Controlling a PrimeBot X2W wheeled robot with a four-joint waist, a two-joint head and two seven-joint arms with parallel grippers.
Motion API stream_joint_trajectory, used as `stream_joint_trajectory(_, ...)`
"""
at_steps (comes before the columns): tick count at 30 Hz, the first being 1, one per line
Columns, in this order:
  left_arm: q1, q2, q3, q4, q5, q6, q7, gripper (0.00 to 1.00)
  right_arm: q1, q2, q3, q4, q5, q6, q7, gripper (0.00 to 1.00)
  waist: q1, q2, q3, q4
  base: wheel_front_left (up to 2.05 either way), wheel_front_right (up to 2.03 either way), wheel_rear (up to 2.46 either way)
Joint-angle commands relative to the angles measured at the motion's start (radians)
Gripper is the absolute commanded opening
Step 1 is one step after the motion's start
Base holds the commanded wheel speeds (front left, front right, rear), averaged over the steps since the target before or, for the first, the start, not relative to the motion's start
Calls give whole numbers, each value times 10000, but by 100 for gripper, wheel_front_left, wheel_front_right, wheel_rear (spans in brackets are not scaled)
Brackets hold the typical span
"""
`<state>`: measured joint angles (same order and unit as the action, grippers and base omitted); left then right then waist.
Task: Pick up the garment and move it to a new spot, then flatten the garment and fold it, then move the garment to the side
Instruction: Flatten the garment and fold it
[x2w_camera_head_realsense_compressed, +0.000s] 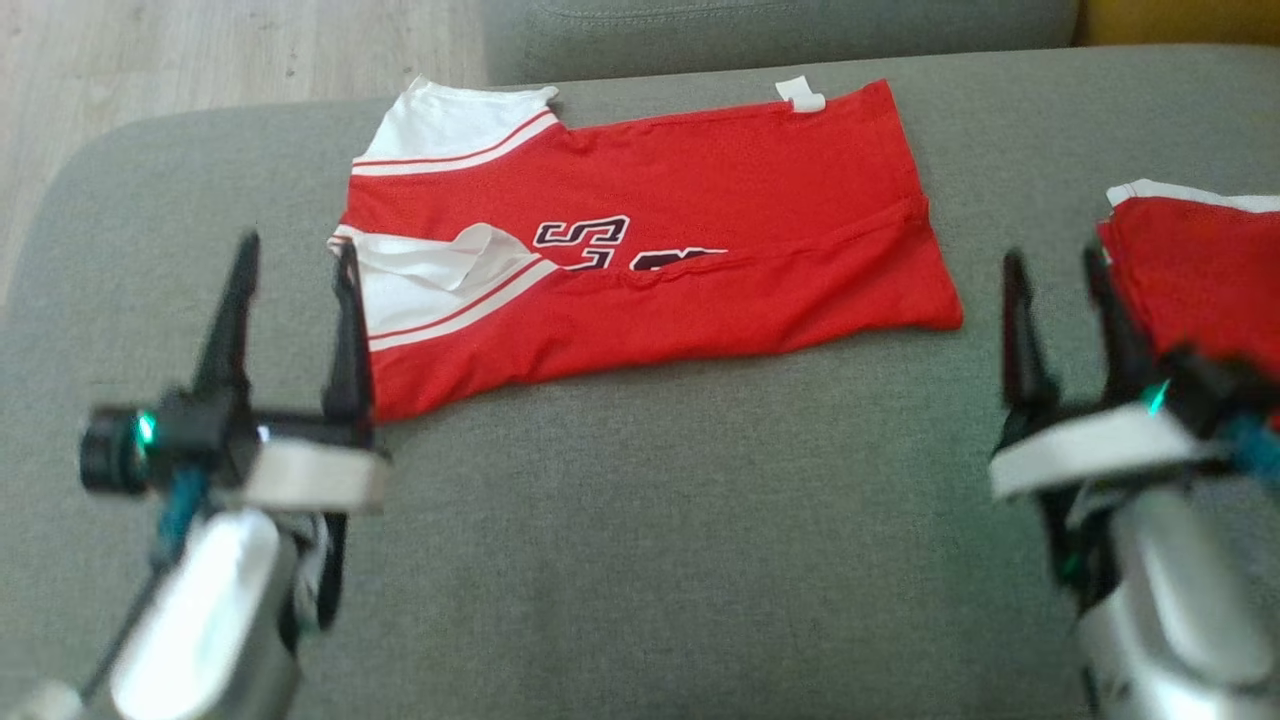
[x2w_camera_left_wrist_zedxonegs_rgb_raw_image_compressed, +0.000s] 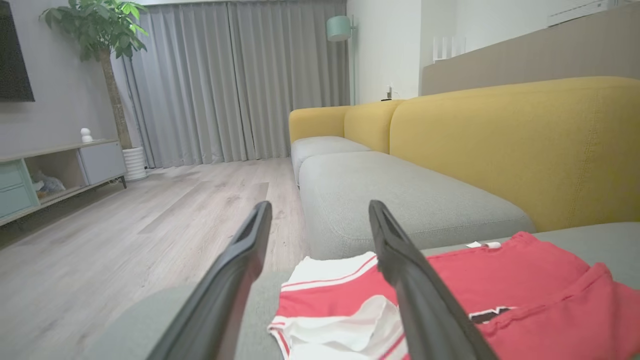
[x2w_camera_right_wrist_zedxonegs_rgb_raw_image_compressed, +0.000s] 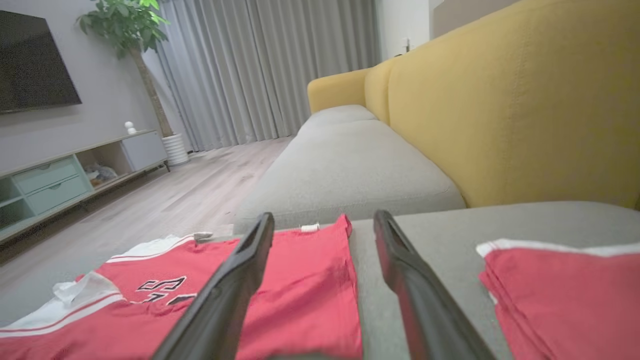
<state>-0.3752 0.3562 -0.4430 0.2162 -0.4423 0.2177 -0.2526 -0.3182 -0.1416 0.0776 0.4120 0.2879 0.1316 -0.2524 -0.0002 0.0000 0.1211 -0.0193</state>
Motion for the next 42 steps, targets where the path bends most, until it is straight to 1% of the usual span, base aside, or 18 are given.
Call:
stream_joint_trajectory(1,95,131,595,-519,287,64,-88,100,-150,230,-19,-742,-325,-9,-92,100,2,0,-28,21,0,0,0)
stream_joint_trajectory(4,1125,-347,1123,-1122,678,40,-89,100,718,647,-384,-1562,-1019,-9,-92,100,2,0,-61,34,0,0,0)
stream_joint_trajectory(7,1885,-819,1572,-1348,998,-120,-90,100,1309,829,-528,-1948,-1254,-9,-92,100,2,0,-58,35,0,0,0)
stream_joint_trajectory(10,2253,-1162,1911,-1309,1269,-434,-90,100,1591,889,-538,-2133,-1323,-9,-92,100,2,0,-39,27,0,0,0)
stream_joint_trajectory(14,2281,-1370,2185,-1000,1588,-909,-90,100,1603,908,-431,-2208,-1223,-9,-92,100,2,0,70,-54,0,0,0)
stream_joint_trajectory(17,2021,-1383,2096,-78,1651,-1213,-90,100,1462,910,-369,-2300,-1135,-9,-93,100,2,0,313,-113,0,0,0)
stream_joint_trajectory(18,2021,-1383,2096,-78,1651,-1213,-90,100,1462,910,-369,-2300,-1135,-9,-93,100,2,0,313,-113,0,0,0)
stream_joint_trajectory(20,1650,-1391,2066,716,1597,-1302,64,100,1392,911,-300,-2330,-1125,-9,-93,100,2,0,532,-169,0,0,0)
stream_joint_trajectory(23,936,-1409,2155,1744,1480,-1337,253,100,1270,912,-208,-2370,-1106,-9,-93,100,2,0,964,-273,0,0,0)
stream_joint_trajectory(25,412,-1337,2148,2402,1596,-1271,309,100,1177,912,-197,-2419,-1021,-9,-93,100,2,0,1305,-326,0,0,0)
stream_joint_trajectory(29,-439,-1293,2315,3761,1460,-1211,563,100,960,912,-87,-2486,-906,-9,-93,100,2,0,1840,-494,0,0,0)
stream_joint_trajectory(30,-740,-1254,2290,4426,1403,-1307,846,100,886,913,-52,-2510,-870,-9,-93,100,2,0,1994,-555,0,0,0)
stream_joint_trajectory(34,-1131,-1217,2211,5426,1368,-1368,1246,100,787,913,-40,-2547,-653,-9,-93,100,2,0,2182,-649,0,0,0)
stream_joint_trajectory(36,-1242,-1227,2126,5841,1345,-1468,1498,100,739,913,-53,-2551,-579,-9,-93,100,2,0,2214,-661,0,0,0)
stream_joint_trajectory(37,-1284,-1241,2083,6017,1317,-1558,1606,72,716,913,-56,-2546,-554,-9,-93,100,2,0,2217,-665,0,0,0)
stream_joint_trajectory(38,-1312,-1266,2037,6176,1285,-1655,1714,11,697,913,-63,-2533,-537,-9,-93,100,2,0,2205,-662,0,0,0)
stream_joint_trajectory(39,-1336,-1287,1970,6287,1281,-1759,1767,0,686,913,-73,-2512,-527,-9,-93,100,2,0,2180,-652,0,0,0)
stream_joint_trajectory(42,-1405,-1345,1842,6447,1280,-1945,1641,0,680,913,-138,-2387,-523,-9,-93,100,2,0,2036,-569,0,0,0)
